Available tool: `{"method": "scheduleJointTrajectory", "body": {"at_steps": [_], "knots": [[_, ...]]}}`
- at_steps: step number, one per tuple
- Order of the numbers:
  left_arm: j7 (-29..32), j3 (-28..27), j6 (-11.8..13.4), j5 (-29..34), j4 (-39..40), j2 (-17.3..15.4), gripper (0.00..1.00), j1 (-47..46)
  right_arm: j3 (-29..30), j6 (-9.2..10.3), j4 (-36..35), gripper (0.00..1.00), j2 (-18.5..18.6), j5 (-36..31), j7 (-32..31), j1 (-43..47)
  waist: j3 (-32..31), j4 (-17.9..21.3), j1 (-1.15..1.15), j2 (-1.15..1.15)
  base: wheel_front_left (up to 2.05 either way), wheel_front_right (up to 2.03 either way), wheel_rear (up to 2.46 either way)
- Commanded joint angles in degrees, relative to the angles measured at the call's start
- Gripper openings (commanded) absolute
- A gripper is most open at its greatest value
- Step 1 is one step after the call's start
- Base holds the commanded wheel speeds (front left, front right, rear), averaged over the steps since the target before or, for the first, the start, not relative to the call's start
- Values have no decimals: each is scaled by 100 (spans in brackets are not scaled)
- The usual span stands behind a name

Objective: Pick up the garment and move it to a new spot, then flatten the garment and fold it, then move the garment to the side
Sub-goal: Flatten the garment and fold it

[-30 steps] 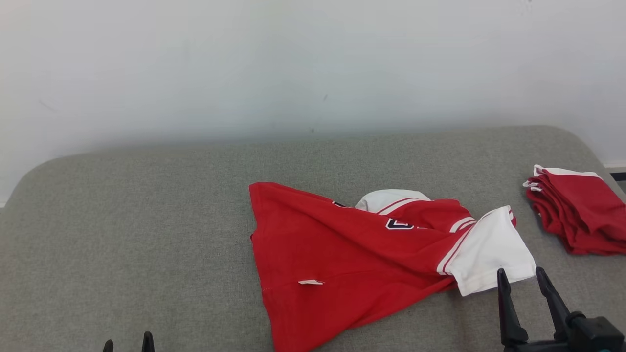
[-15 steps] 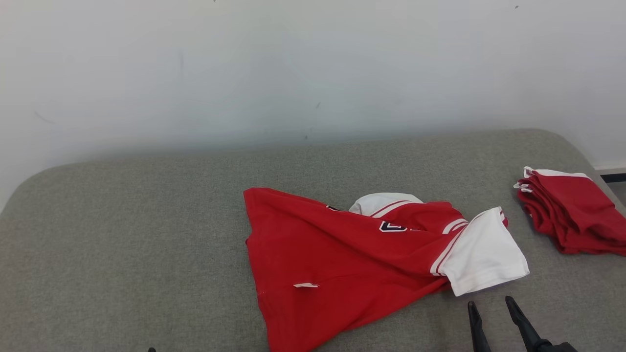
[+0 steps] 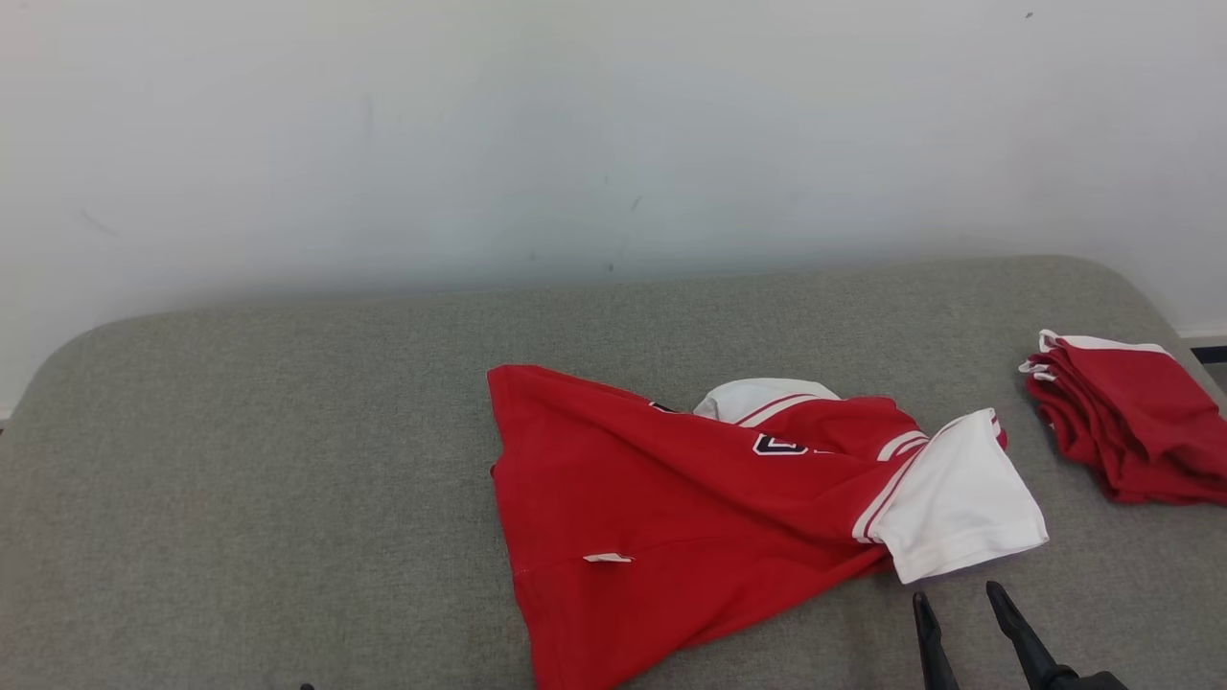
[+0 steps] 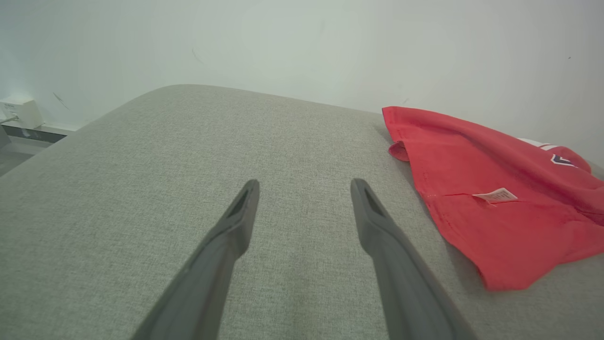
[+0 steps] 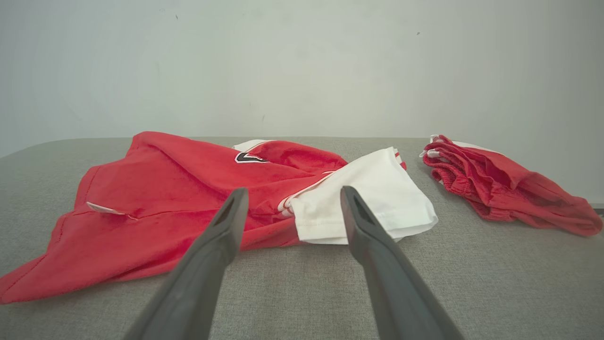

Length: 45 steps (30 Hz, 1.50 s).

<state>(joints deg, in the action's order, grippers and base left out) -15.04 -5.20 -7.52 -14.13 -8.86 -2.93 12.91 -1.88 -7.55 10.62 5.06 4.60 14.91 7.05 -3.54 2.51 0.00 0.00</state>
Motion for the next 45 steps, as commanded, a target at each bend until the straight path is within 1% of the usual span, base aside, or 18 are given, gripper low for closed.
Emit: {"method": "scheduleJointTrajectory", "body": {"at_steps": [1,8,10,13,17,18,21,23,27,35,40,45], "knots": [[-19,7,7,9,3,7,100,23,5,15,13,100,4,31,29,9,6,-1,0,0,0,0,0],[-19,38,7,19,-18,7,100,4,-28,15,66,100,-37,67,29,-23,32,1,0,0,0,0,0],[-19,99,7,-117,-64,8,100,-12,-36,15,75,100,-45,75,29,-27,38,4,0,0,0,0,0],[-19,290,7,-206,-124,1,100,-159,-35,15,75,100,-51,82,29,-35,54,7,0,0,0,0,0],[-19,655,7,-351,-408,-152,100,-428,-75,15,77,100,-57,77,22,-88,108,58,0,0,0,0,0],[-19,655,7,-351,-408,-152,100,-428,-75,15,77,100,-57,77,22,-88,108,58,0,0,0,0,0],[-17,940,8,-584,-806,-292,100,-778,-150,15,75,100,-59,68,7,-138,179,146,0,0,0,0,0],[106,1162,8,-798,-1092,-367,100,-1052,-182,15,88,100,-60,84,6,-192,244,212,0,0,0,0,0],[432,1427,8,-1230,-1586,-490,100,-1611,-285,15,112,100,-55,101,1,-309,413,384,0,0,0,0,0],[1145,1808,8,-1999,-2324,-434,100,-2599,-427,15,131,100,-72,131,13,-590,852,736,0,0,0,0,0],[1485,1946,8,-2421,-2642,-436,100,-2856,-400,15,156,100,-92,129,21,-689,975,883,0,0,0,0,0],[1521,2130,8,-2629,-2814,-464,100,-2962,-372,15,182,100,-107,128,28,-706,1008,953,0,0,0,0,0]]}}
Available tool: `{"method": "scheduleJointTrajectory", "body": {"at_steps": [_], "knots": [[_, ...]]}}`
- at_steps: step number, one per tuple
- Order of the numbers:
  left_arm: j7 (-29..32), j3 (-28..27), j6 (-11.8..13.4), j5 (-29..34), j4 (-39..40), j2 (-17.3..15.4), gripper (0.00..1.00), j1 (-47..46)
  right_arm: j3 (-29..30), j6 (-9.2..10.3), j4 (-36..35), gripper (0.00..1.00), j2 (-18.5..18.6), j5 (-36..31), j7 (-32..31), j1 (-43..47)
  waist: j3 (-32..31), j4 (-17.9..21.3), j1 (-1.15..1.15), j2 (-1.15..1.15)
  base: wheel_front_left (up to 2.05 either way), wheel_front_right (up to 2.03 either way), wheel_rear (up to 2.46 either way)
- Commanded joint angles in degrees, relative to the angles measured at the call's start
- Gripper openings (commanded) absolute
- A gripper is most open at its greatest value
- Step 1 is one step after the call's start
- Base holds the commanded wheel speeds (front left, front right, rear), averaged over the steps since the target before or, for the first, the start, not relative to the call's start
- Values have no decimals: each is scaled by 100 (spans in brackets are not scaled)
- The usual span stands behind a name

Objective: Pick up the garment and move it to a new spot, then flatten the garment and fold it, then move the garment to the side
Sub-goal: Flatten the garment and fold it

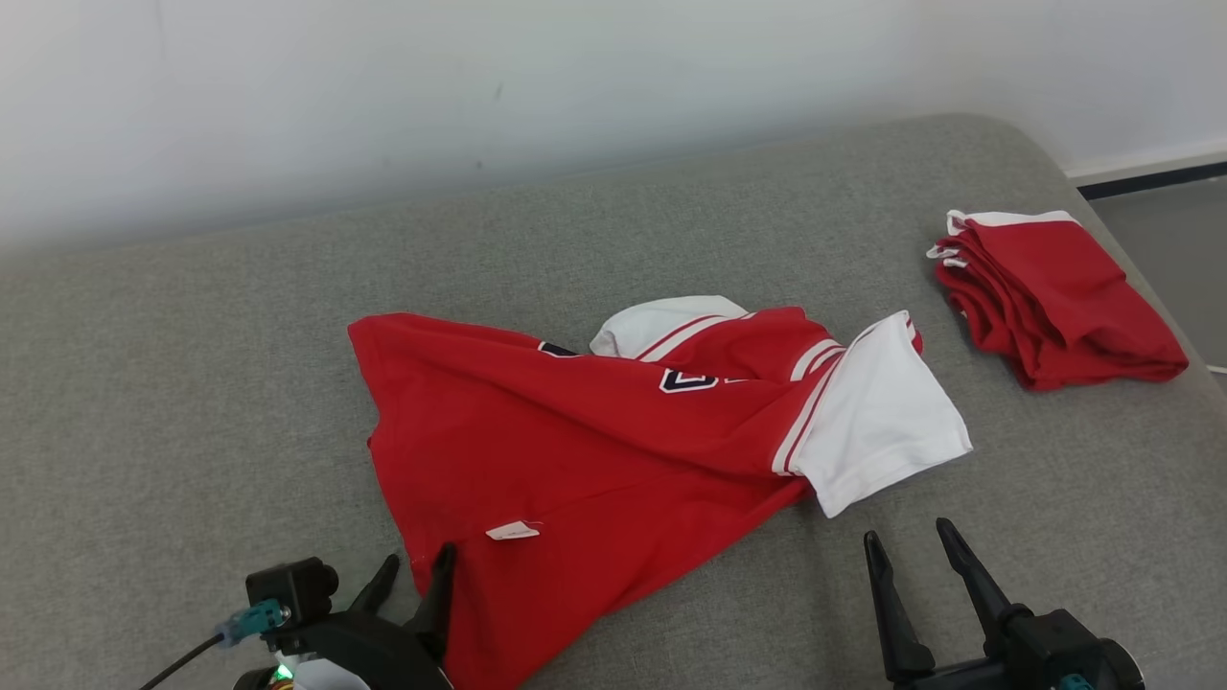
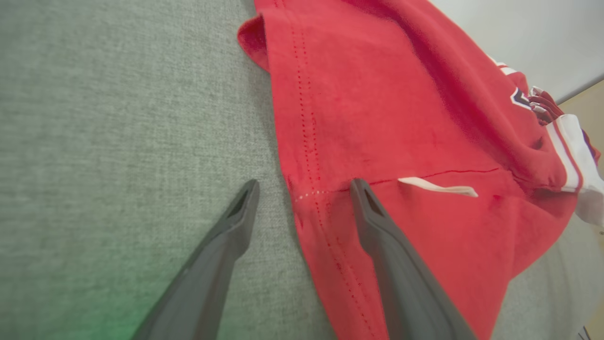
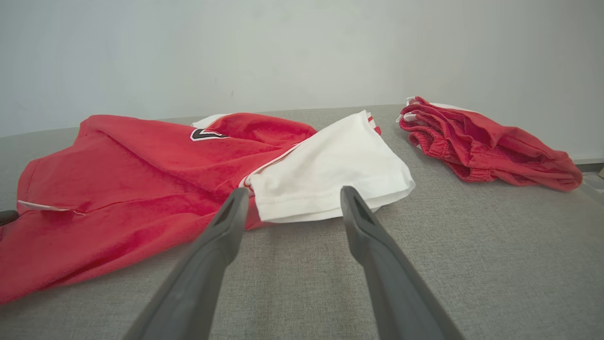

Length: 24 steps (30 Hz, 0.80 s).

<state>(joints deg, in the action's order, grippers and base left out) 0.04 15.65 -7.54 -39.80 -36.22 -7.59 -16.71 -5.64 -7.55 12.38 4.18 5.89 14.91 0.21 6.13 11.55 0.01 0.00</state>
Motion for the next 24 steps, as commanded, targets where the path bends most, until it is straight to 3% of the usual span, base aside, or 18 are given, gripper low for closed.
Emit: {"method": "scheduleJointTrajectory", "body": {"at_steps": [1,11,12,14,15,18,19,20,24], "knots": [[40,88,10,-89,-114,-1,100,-17,7,15,10,100,-23,-1,30,-26,41,56,-1,0,0,0,0],[125,421,10,-127,-180,-52,99,-91,32,15,-11,100,-46,-3,31,3,-10,22,-1,0,0,0,0],[119,429,10,-130,-164,-61,82,-82,34,15,-15,100,-46,-5,31,13,-18,15,-1,0,0,0,0],[94,464,10,-115,-101,-69,68,-65,42,15,-26,100,-47,-2,31,32,-34,-2,-1,0,0,0,0],[97,476,10,-126,-74,-68,45,-56,45,15,-27,100,-47,-1,31,41,-43,-10,-1,0,0,0,0],[71,511,10,-139,-2,-75,35,-38,42,15,-23,100,-49,-4,31,54,-61,-23,-1,0,0,0,0],[49,524,10,-147,30,-85,17,-30,40,15,-22,100,-49,-6,32,58,-71,-28,-1,0,0,0,0],[1,532,10,-117,58,-110,6,-35,37,15,-22,100,-49,-5,32,60,-79,-30,-1,0,0,0,0],[-190,511,53,-31,148,-160,14,-55,22,15,-23,100,-47,3,32,58,-111,-30,-1,0,0,0,0]]}}
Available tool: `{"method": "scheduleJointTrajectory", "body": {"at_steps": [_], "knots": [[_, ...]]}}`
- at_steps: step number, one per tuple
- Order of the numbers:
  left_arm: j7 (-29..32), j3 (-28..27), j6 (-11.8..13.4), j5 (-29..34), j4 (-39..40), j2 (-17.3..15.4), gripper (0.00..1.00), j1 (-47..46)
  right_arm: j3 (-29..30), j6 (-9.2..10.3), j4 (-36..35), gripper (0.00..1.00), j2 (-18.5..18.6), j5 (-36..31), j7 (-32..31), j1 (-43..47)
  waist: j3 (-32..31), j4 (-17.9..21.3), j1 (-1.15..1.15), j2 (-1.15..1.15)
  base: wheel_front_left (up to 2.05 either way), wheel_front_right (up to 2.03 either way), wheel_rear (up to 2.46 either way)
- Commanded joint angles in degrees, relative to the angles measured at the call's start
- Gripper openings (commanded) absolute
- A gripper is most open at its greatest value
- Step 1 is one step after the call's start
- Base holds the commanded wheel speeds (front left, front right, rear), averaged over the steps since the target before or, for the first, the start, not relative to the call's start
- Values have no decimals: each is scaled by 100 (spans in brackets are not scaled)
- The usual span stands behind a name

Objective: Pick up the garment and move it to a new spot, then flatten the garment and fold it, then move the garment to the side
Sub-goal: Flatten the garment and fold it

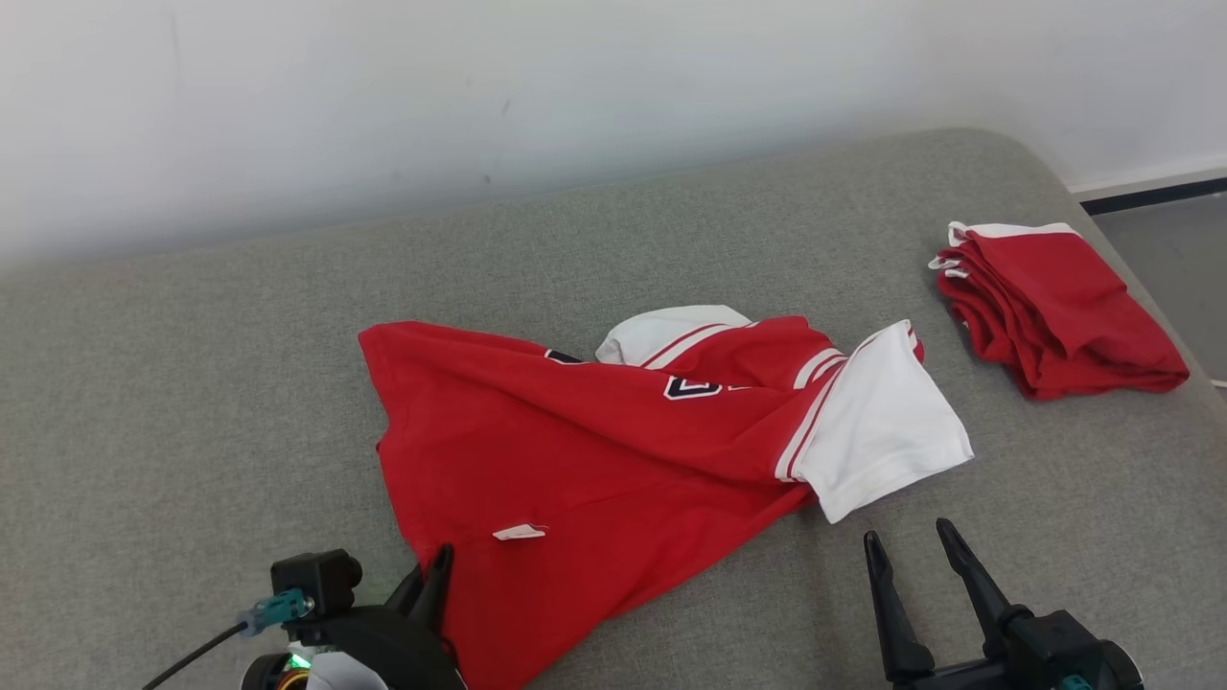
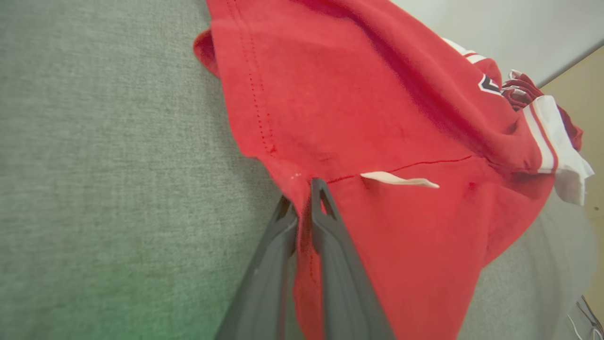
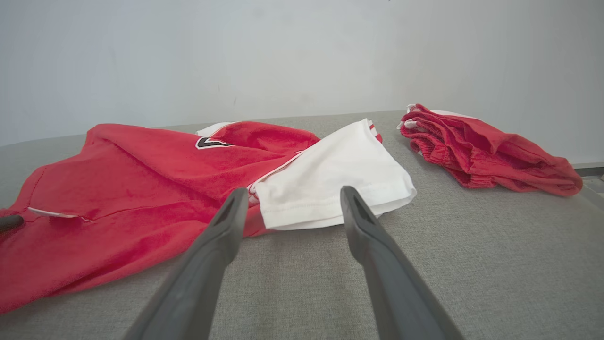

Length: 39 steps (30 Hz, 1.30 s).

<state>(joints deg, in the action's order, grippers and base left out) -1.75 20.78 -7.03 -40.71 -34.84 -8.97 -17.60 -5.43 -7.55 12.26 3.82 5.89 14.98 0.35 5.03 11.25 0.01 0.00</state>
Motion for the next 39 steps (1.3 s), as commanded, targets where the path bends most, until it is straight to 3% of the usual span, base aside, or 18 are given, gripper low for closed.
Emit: {"method": "scheduleJointTrajectory", "body": {"at_steps": [1,4,7,8,15,23,27,34,39], "knots": [[-52,-9,31,77,27,-39,16,29,0,15,-7,100,-9,5,25,42,-6,1,-1,0,0,0,0],[-136,-11,69,120,77,-64,16,34,2,15,11,100,-10,14,26,43,-21,4,-1,0,0,0,0],[-276,-27,116,129,165,-102,7,73,0,15,9,100,-14,22,26,46,-35,12,-1,0,0,0,0],[-323,-28,136,150,196,-111,0,88,1,15,4,100,-8,31,26,39,-37,14,-1,0,0,0,0],[-477,-16,196,206,444,-192,0,236,149,15,-51,100,314,7,-106,-321,55,14,-1,0,0,0,0],[-810,71,240,394,961,-294,0,537,688,15,211,100,724,240,-1327,-970,335,-182,-1,0,0,0,0],[-823,121,269,433,1093,-305,0,574,815,15,454,100,853,423,-1613,-1157,446,-316,-1,0,0,0,0],[-797,181,295,467,1225,-342,0,549,1215,16,880,100,738,529,-1812,-1361,539,-419,-1,0,0,0,0],[-773,192,321,459,1318,-384,0,531,1170,16,1137,100,650,830,-1976,-1513,607,-407,-1,0,0,0,0]]}}
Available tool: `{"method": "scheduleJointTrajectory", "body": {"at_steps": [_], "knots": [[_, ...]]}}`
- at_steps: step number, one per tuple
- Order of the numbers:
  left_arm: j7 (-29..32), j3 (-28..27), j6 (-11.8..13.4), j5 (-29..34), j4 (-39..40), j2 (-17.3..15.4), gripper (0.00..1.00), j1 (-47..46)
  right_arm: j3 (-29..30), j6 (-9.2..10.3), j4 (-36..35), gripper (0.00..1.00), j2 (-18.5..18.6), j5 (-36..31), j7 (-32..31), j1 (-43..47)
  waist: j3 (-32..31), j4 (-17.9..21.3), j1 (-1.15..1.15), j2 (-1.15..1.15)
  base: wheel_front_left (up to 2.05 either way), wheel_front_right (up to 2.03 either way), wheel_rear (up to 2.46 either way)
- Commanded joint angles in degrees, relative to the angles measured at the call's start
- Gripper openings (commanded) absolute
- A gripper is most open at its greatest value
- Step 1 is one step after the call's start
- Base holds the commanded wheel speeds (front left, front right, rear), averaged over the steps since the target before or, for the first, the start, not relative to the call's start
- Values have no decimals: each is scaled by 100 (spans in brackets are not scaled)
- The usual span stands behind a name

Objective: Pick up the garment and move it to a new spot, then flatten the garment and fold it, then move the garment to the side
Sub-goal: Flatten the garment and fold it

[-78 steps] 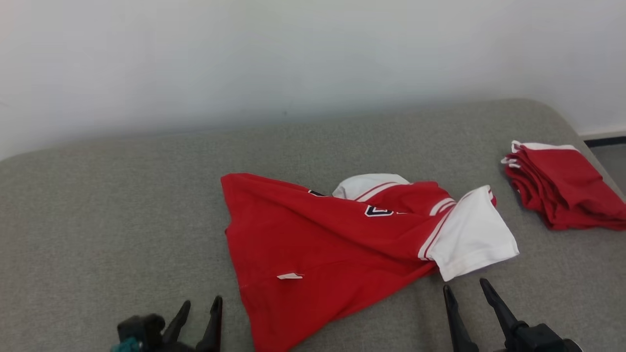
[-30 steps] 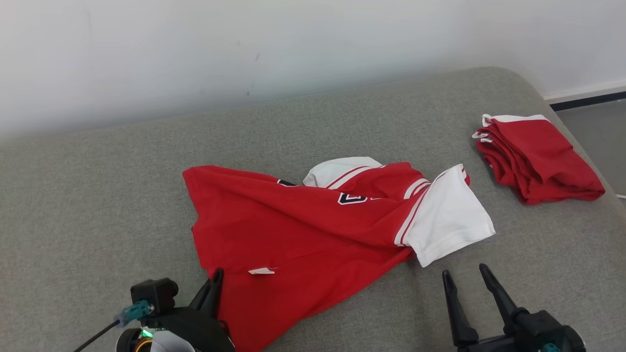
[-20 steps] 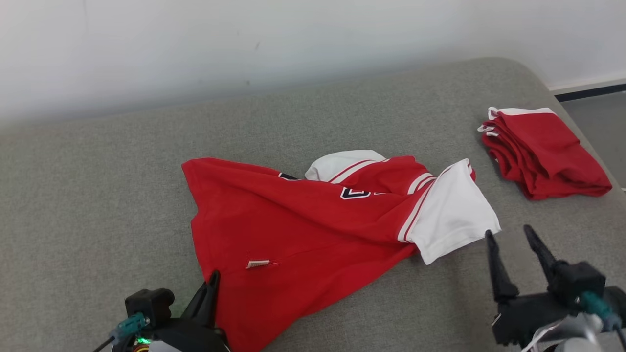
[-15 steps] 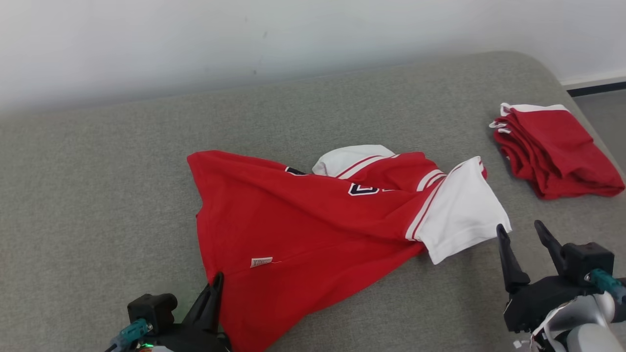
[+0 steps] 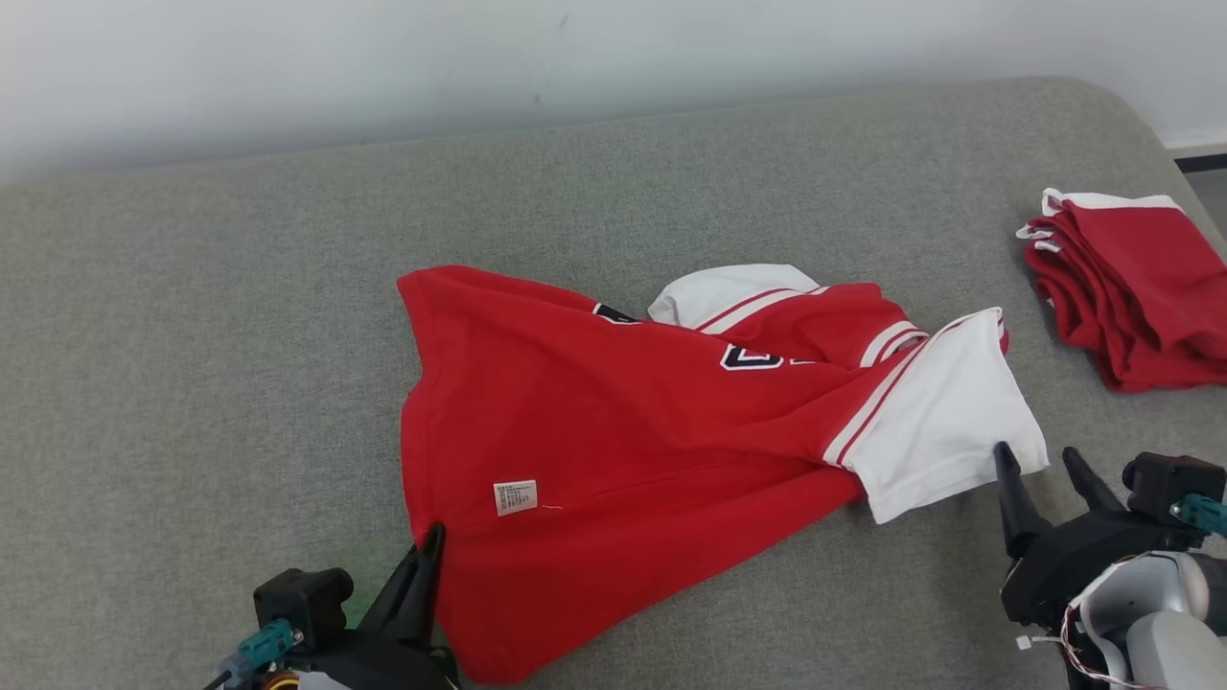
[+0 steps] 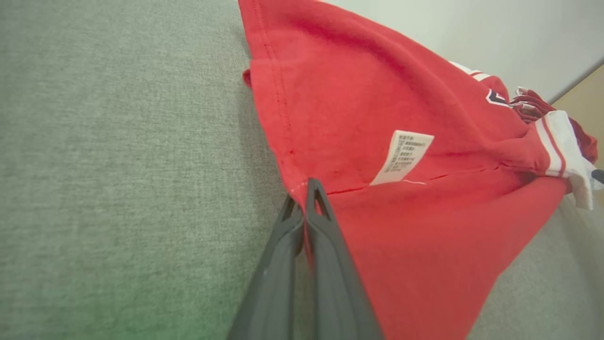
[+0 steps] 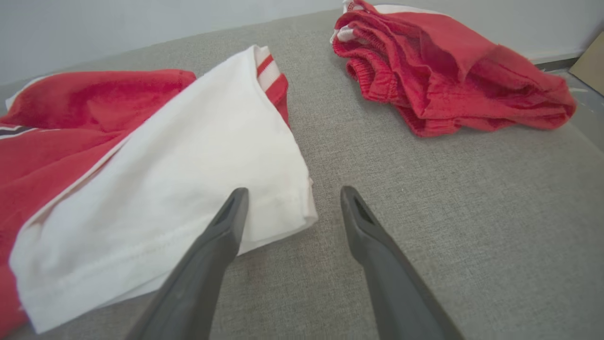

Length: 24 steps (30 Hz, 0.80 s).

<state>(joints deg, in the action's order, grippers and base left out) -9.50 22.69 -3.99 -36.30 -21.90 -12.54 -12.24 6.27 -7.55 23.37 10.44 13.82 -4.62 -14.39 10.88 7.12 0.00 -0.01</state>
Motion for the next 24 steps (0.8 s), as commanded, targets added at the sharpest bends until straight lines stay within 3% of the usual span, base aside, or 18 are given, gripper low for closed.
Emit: {"method": "scheduleJointTrajectory", "body": {"at_steps": [1,14,17,19,20,24], "knots": [[13,7,27,28,44,-39,0,-11,-21,16,92,100,-11,148,-61,-75,43,8,0,1,0,0,0],[119,11,130,55,311,-208,0,-71,-393,16,615,99,154,1414,-73,-429,304,13,0,1,0,0,0],[150,16,141,56,356,-238,0,-90,-501,16,682,87,224,1561,-15,-463,343,20,0,1,0,0,0],[168,22,161,54,381,-249,0,-100,-575,16,749,56,257,1626,-13,-480,359,26,0,1,0,0,0],[174,24,168,50,387,-254,0,-105,-609,16,774,49,277,1651,-7,-492,364,29,0,1,0,0,0],[189,27,189,25,409,-278,0,-95,-669,16,906,35,334,1606,-9,-515,368,53,0,1,0,0,0]]}}
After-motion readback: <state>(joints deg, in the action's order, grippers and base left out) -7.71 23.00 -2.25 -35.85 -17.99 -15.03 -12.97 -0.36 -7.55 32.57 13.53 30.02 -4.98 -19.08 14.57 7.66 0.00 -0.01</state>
